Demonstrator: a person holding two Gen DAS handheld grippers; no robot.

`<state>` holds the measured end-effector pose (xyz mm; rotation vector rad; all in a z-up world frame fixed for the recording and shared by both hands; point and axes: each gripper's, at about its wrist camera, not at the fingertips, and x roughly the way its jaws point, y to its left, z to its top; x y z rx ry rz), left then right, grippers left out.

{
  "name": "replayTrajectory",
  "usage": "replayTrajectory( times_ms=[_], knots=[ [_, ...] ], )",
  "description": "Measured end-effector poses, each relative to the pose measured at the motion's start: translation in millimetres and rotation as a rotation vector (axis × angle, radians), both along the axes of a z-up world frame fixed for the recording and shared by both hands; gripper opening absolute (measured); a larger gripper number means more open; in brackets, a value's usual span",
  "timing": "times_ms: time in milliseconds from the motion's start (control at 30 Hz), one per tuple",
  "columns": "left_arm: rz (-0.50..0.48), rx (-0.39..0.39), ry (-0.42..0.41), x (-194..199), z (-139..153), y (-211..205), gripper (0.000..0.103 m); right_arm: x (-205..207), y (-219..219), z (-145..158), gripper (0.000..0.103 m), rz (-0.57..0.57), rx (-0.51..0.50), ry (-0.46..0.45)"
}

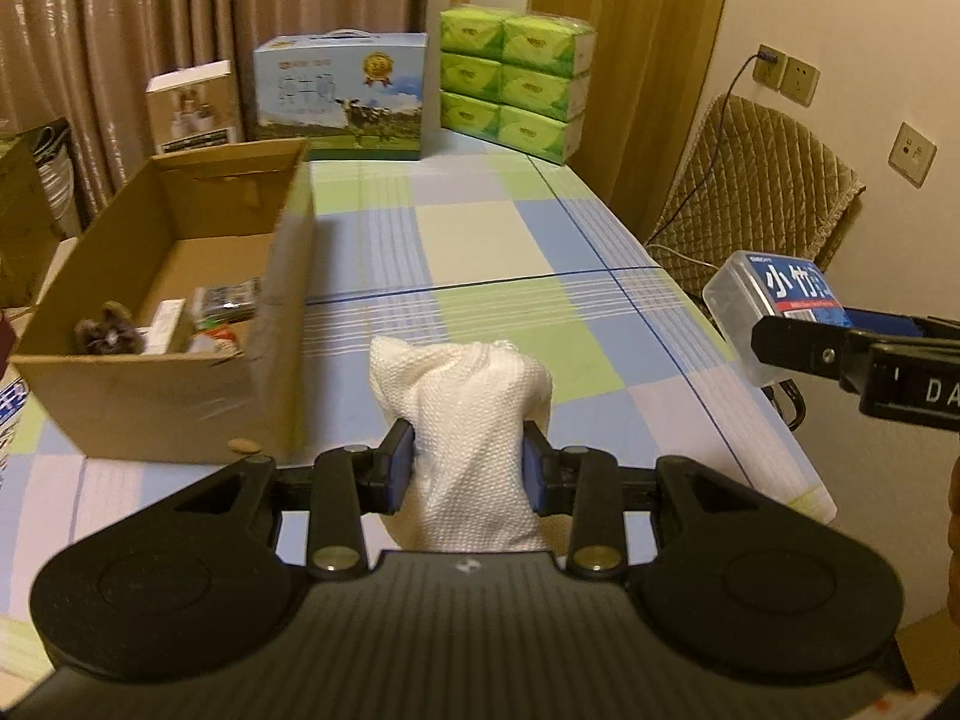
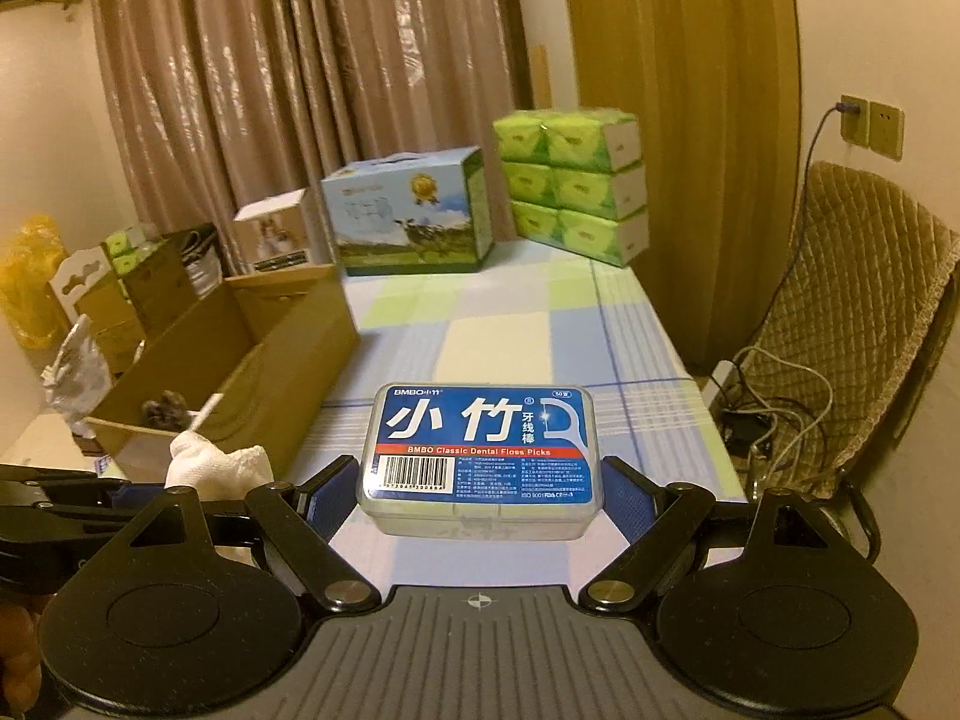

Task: Organize objects
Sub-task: 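Carry the white cloth with left while right carries the floss box toward the cardboard box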

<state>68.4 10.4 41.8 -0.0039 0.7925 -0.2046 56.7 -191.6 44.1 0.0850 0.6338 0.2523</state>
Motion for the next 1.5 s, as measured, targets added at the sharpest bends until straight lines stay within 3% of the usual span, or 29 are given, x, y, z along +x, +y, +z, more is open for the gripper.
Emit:
replayTrajectory(
  times_ms=[733,1500],
  knots=[
    [0.142,0.061,-0.046,-66.9,28.2,97.4,0.032,-35.8,91.4,5.4,0.083,0.162,-0.004,0.005],
    [0.234,0.064,-0.06,-80.5,41.4,169.5,0.032,-34.7,175.3,1.5,0.083,0.315,-0.047,-0.002]
  ],
)
